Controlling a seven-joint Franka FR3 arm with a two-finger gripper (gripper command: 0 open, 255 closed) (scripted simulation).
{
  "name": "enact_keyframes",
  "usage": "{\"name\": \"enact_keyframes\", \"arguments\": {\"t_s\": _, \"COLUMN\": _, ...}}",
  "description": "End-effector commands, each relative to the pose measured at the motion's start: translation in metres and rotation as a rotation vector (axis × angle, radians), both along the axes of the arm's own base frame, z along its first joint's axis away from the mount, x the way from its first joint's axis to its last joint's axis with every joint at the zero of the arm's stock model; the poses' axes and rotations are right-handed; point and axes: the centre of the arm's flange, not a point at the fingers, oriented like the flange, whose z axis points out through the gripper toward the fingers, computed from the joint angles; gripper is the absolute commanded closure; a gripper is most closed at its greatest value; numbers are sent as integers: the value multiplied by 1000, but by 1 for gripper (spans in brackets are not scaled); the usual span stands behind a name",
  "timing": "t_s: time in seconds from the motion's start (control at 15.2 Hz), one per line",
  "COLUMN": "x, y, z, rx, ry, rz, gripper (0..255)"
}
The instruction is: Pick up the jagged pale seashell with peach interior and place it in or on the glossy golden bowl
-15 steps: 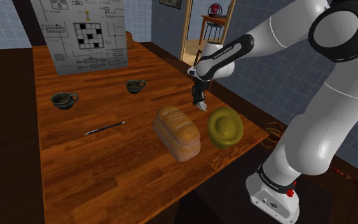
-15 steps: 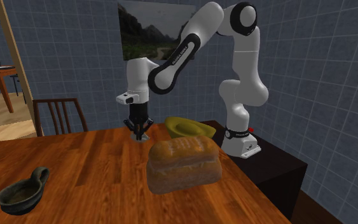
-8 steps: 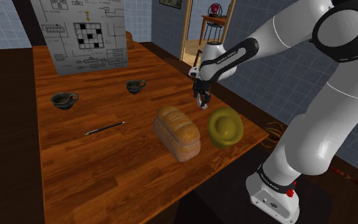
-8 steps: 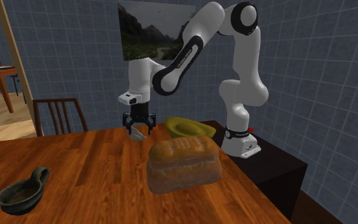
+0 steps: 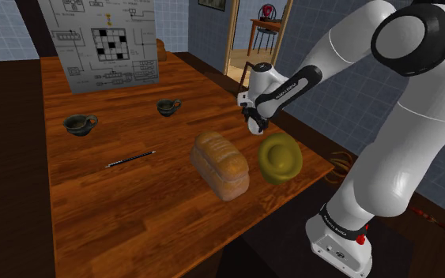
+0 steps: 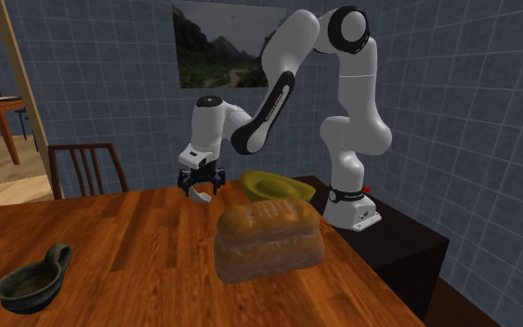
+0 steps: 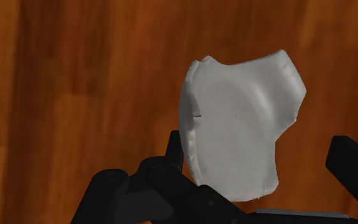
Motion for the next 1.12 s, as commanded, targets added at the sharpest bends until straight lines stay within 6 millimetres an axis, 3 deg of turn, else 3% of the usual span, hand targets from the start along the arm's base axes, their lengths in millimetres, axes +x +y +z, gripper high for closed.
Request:
{"name": "enact_keyframes", "arguments": {"t_s": 0.0, "x": 0, "y": -5, "z": -10, "rx": -3, "ry": 0, "rz": 4, "gripper": 0}}
{"name": "enact_keyframes", "arguments": {"t_s": 0.13, "x": 2, "y": -9, "z": -23, "rx": -3, "ry": 0, "rz": 4, "gripper": 0}}
{"name": "enact_keyframes", "arguments": {"t_s": 0.66, "x": 2, "y": -9, "z": -23, "rx": -3, "ry": 0, "rz": 4, "gripper": 0}}
{"name": "enact_keyframes", "arguments": {"t_s": 0.73, "x": 2, "y": -7, "z": -24, "rx": -3, "ry": 0, "rz": 4, "gripper": 255}}
{"name": "enact_keyframes", "arguments": {"t_s": 1.06, "x": 6, "y": -3, "z": -26, "rx": -3, "ry": 0, "rz": 4, "gripper": 255}}
